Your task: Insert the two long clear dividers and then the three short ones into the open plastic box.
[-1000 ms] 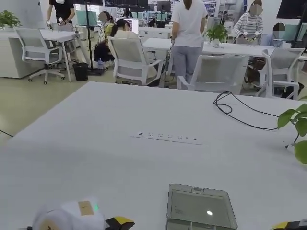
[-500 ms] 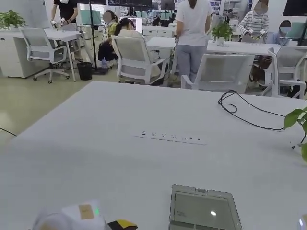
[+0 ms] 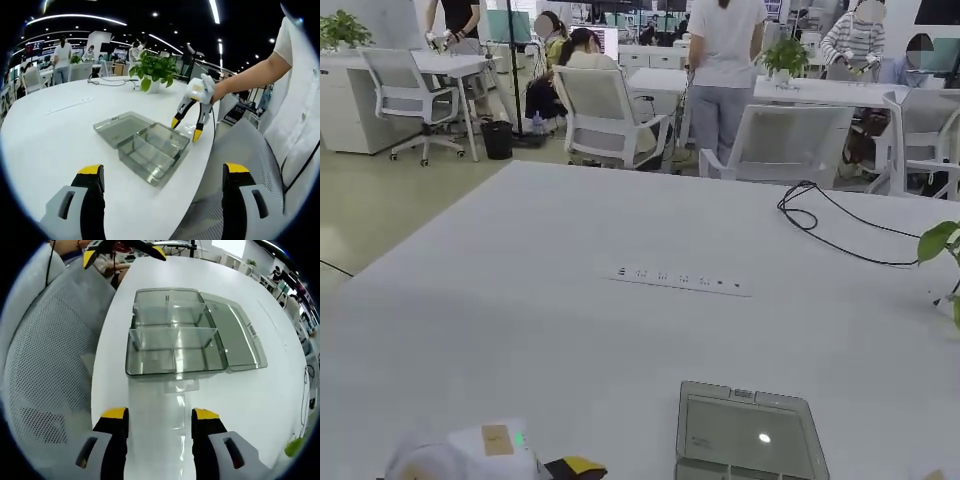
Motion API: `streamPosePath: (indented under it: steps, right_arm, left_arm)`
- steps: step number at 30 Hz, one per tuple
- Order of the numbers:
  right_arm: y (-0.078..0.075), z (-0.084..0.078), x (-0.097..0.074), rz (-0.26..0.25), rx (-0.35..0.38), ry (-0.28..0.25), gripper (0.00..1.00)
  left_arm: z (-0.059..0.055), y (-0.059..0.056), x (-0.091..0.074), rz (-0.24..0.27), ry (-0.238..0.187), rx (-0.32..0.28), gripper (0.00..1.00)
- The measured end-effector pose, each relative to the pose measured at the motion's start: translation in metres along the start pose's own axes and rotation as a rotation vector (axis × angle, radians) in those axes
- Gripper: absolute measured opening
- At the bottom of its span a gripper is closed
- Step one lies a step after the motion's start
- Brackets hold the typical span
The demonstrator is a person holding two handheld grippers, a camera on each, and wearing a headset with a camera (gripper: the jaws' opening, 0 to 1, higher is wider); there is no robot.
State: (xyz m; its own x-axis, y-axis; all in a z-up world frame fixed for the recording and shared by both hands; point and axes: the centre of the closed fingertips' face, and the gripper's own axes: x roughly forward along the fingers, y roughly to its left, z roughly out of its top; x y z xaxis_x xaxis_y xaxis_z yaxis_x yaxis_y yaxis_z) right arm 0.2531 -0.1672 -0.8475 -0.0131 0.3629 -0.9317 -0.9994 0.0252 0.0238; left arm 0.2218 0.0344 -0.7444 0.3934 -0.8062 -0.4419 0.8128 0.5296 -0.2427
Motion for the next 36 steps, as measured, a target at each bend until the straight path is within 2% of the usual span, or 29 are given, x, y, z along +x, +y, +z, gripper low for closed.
streamPosePath:
  steps: [8,12,14,20,23,36]
  right_arm:
    - [-0.0034,-0.0041,0.0050,0.001,-0.021,0.024,0.47]
    - [-0.0047,-0.0067,0.0087,-0.014,-0.065,0.035,0.42]
    - [-0.0042,-0.0054,0.0076,-0.011,-0.044,0.032,0.42]
    - [-0.0059,-0.0052,0.0079,-0.022,-0.048,0.032,0.39]
    - [-0.0057,-0.0060,0.0072,-0.024,-0.051,0.034,0.34]
    - [-0.0067,-0.0066,0.0068,-0.033,-0.035,0.040,0.33]
  left_arm:
    - [-0.0001,0.0023,-0.0006,0.002,-0.002,-0.008,1.00]
    - [-0.0010,0.0021,-0.0004,0.001,0.000,-0.010,1.00]
    - [-0.0007,0.0025,-0.0004,0.000,-0.003,-0.014,1.00]
    - [0.0011,0.0041,-0.0005,0.001,-0.007,-0.014,1.00]
    - [0.0005,0.0049,-0.0001,-0.001,-0.005,-0.012,1.00]
    - [-0.0001,0.0042,0.0011,-0.009,-0.002,-0.010,1.00]
